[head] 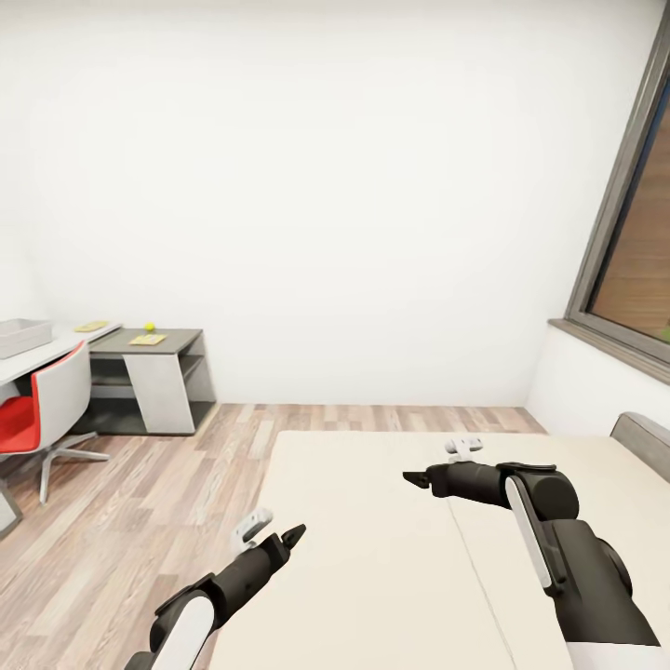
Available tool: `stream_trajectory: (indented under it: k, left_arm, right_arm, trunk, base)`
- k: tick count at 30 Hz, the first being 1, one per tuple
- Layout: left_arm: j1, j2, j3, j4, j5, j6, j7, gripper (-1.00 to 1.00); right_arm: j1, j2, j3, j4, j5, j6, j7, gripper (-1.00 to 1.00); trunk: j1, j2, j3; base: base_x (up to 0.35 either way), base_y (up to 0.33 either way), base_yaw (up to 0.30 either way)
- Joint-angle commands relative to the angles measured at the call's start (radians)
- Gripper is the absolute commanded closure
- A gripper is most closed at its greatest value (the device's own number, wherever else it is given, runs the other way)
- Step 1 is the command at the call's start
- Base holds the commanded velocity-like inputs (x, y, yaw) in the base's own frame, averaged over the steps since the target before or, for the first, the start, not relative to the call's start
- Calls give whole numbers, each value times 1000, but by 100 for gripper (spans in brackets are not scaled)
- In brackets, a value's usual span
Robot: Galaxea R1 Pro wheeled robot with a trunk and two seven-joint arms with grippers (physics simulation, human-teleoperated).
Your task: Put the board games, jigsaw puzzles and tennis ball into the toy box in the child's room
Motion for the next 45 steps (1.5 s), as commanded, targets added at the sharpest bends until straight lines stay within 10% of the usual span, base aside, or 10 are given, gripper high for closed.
stream_trajectory:
  k: [1,45]
  left_arm:
    - [0,0,0,-1,11,3,9,-100]
    - [0,1,0,-3,11,3,9,-100]
  right_arm:
    - [0,0,-1,0,5,4,6,-100]
    - [0,-1,-1,-1,5,4,6,-100]
  trunk:
    - [0,-1,0]
    - [0,-1,0]
  base:
    - [0,-136,59]
    - [0,-136,7]
